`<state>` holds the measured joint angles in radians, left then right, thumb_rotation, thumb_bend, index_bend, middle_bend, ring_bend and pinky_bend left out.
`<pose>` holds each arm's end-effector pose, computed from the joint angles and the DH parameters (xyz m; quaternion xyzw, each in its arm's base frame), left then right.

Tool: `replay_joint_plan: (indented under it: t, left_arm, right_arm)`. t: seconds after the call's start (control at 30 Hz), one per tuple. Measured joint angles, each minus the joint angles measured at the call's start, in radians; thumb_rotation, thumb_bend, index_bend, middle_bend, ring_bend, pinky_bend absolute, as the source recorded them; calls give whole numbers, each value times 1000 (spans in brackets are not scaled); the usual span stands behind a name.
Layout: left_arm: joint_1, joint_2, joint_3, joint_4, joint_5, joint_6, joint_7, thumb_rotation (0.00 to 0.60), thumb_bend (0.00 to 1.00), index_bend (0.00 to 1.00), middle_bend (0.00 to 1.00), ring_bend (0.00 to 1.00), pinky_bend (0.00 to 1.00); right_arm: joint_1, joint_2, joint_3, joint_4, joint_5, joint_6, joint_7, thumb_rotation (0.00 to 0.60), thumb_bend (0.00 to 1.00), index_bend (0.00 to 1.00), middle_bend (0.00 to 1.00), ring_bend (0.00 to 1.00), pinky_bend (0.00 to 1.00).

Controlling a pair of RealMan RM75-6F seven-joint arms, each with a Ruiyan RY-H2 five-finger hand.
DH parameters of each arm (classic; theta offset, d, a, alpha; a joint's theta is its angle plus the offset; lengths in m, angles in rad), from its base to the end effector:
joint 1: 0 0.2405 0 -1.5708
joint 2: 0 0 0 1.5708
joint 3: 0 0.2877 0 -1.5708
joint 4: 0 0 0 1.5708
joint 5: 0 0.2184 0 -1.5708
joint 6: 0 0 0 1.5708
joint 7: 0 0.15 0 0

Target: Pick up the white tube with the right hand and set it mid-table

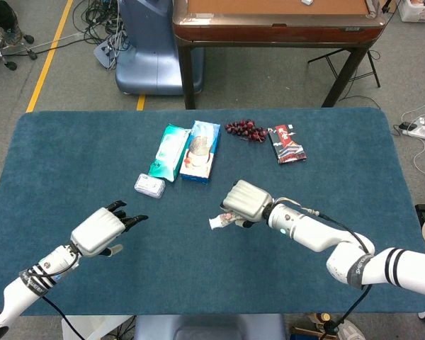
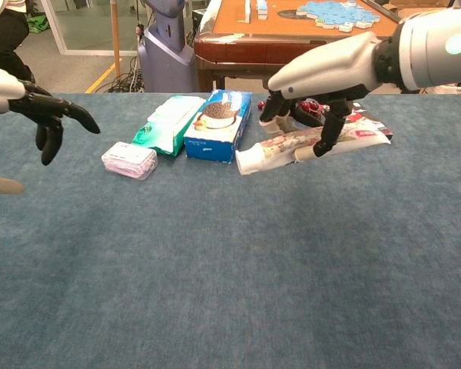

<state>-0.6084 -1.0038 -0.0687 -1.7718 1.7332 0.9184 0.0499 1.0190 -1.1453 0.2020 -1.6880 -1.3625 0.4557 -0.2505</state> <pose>-0.1926 0.3022 0.1066 -0.8531 -0.2355 -0.3326 0.3259 -0.0819 -0.3886 0.0453 0.9131 -0.1804 0.2442 0.2721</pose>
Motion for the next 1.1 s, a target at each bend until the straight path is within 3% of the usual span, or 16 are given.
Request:
replay_joint_plan:
  t: [0.4,1.1]
  left_arm:
    - [-124,-17,5,-41,-7,-116,-7,600,202,118,483,407,142]
    - [-201,-74,21,-42,-102,-188,14,600,202,119,483,407,142]
  right_arm:
    - [124,-82,-16,14,115,-25,-105,600,871,814,751,625,370]
    - [271,-156,-92,39,330,57,-253,600,873,818,751,633,370]
